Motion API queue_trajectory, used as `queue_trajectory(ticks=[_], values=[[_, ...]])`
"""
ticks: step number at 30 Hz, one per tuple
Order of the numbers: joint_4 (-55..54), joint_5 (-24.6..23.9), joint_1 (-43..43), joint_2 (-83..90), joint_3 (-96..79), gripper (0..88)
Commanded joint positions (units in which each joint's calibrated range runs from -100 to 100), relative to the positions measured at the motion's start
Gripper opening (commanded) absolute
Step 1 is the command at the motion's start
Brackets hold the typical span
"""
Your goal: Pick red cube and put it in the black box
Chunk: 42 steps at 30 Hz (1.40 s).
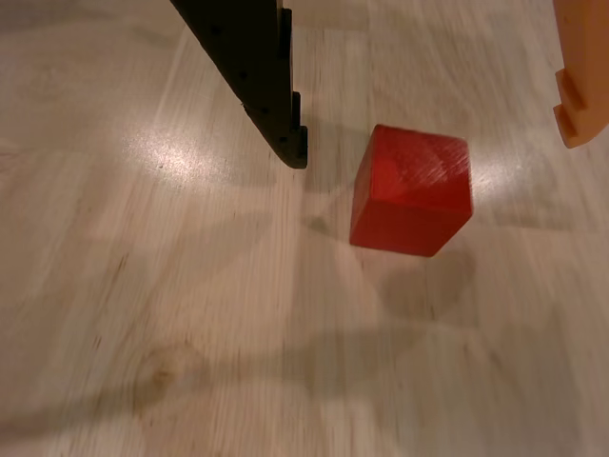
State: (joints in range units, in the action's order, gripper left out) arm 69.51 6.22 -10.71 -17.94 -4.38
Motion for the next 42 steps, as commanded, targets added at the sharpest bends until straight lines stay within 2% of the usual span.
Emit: queue_trajectory(ticks=[1,38,40,42], values=[[-1.04,-0.13,-0.25,0.40,3.38,40.6],[-1.69,0.29,-0.71,-4.44,6.19,40.2],[-1.69,0.23,-0.79,-4.44,6.19,36.3],[-1.69,0.05,-0.79,-4.44,6.19,28.4]])
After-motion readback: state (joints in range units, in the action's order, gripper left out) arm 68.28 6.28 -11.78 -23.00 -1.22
